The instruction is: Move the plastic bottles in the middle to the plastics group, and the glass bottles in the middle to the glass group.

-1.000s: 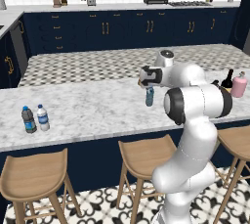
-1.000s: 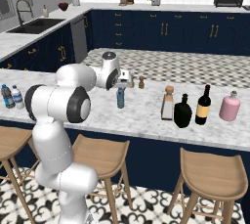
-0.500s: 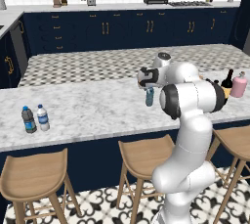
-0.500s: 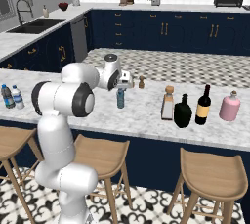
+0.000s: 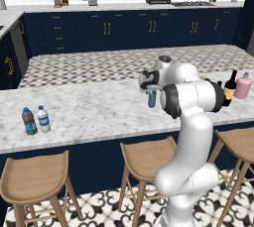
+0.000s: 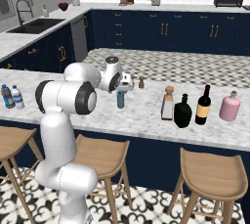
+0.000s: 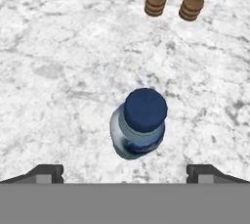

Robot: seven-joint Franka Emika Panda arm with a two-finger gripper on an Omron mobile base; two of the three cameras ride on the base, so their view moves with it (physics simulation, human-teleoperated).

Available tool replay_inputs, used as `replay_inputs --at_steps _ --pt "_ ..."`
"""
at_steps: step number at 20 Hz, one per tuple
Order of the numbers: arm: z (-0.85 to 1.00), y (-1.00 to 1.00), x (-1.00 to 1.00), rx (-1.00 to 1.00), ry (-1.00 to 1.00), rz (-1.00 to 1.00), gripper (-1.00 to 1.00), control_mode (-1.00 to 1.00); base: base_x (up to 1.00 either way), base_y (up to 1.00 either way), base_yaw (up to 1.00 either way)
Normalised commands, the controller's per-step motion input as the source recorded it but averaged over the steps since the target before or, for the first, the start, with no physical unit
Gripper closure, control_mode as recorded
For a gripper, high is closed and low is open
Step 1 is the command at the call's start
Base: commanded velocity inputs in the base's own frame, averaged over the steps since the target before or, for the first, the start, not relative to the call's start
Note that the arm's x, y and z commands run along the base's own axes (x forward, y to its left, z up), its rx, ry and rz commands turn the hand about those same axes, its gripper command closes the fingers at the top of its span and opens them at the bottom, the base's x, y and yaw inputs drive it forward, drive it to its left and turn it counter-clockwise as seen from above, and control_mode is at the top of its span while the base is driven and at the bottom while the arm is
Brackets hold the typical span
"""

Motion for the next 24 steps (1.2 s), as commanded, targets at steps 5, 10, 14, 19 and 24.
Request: replay_inputs --at_steps 5,10,14,19,24 --pt "-0.16 -0.02 0.00 0.00 0.01 0.00 -1.00 -1.00 0.00 0.00 0.00" --pt "-0.08 -0.07 0.09 0.00 0.00 -0.02 -1.00 -1.00 0.00 0.00 0.00" --pt "-0.10 -0.01 0.17 0.00 0.00 -0.02 -1.00 -1.00 0.00 0.00 0.00" --pt "-0.14 0.00 0.09 0.00 0.00 0.00 -1.00 -1.00 0.00 0.00 0.00" --pt "-0.06 0.00 0.08 0.00 0.00 0.00 -1.00 -1.00 0.00 0.00 0.00"
